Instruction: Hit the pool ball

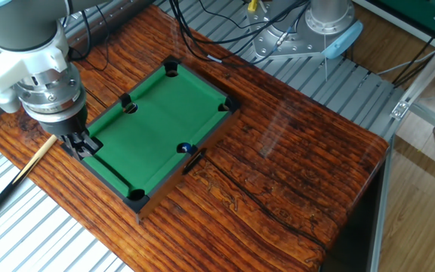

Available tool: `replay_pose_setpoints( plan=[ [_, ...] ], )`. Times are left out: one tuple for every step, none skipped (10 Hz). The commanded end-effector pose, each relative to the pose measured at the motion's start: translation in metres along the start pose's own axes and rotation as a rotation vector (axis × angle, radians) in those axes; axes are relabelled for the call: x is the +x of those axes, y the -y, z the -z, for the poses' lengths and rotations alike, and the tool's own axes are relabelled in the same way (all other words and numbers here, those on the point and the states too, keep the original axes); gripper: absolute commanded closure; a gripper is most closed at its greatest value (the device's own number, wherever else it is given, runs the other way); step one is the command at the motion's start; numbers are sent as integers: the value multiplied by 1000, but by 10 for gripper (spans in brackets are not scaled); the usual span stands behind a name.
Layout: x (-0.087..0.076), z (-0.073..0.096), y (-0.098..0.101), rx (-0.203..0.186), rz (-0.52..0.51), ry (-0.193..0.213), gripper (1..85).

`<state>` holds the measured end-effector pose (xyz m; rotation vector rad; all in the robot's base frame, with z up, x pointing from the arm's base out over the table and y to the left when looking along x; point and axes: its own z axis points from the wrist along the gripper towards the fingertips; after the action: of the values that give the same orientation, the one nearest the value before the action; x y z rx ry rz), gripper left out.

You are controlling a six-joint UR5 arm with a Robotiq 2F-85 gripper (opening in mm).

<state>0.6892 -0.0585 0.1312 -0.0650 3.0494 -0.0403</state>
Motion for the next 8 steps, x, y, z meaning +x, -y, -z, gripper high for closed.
replay_pose_setpoints(
  plan=[
    [-1, 1, -2, -12, -6, 3, 847],
    [-1, 1, -3, -13, -6, 3, 847],
    [-1, 1, -3, -13, -7, 3, 847],
    [-1, 1, -3, -12, -7, 3, 847],
    [-1, 1, -3, -11, -7, 5, 847],
    [-1, 1, -2, -10, -7, 5, 847],
    [-1, 1, -2, -10, -9, 5, 847],
    [-2, 1, -3, -13, -9, 8, 847]
  ],
)
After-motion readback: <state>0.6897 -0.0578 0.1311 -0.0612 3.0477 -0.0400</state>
